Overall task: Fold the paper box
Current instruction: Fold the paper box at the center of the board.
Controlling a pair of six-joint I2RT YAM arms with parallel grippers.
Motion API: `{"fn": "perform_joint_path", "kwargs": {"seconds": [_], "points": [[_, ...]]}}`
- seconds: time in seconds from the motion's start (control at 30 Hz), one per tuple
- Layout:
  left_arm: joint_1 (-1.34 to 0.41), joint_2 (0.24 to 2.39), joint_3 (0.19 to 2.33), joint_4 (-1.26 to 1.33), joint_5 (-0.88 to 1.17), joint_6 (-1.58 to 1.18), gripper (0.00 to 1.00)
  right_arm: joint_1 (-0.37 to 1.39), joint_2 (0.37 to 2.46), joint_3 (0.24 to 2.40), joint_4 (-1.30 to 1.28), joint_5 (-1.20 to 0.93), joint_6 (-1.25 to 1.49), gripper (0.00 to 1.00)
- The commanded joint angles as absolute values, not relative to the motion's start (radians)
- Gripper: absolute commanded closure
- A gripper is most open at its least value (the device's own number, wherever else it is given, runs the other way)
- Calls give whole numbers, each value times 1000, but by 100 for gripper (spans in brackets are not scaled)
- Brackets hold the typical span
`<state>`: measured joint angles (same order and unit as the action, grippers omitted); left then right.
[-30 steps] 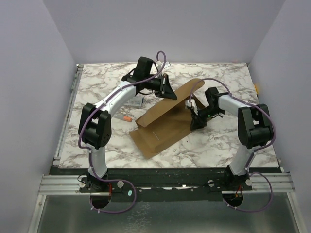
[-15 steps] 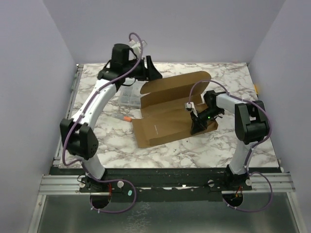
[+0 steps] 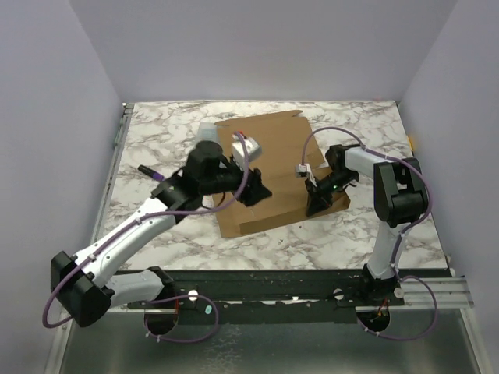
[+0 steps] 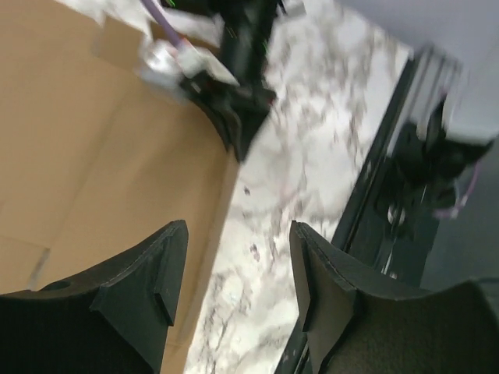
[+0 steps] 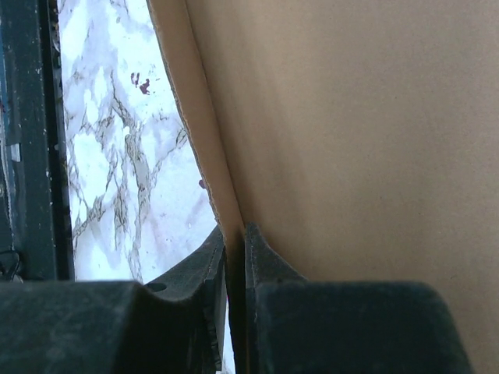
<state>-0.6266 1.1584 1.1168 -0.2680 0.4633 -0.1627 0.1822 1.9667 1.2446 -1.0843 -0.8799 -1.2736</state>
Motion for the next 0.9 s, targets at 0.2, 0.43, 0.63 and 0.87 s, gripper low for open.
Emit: {"fn": "perform_joint_path", "kwargs": {"seconds": [0.2, 0.43, 0.63, 0.87], "points": [[-883, 1396, 982, -200, 362, 273, 38, 178, 1990, 1264, -1128, -877, -1277, 86], [-887, 1643, 1059, -163, 428, 264, 37, 178, 1988, 1255, -1117, -868, -1275, 86], [-887, 1734, 1067, -120, 366, 235, 51, 175, 1988, 1255, -1114, -867, -1278, 86], [-863, 1820, 1089, -121, 406, 153, 100, 171, 1986, 1259, -1111, -870, -1280, 80]]}}
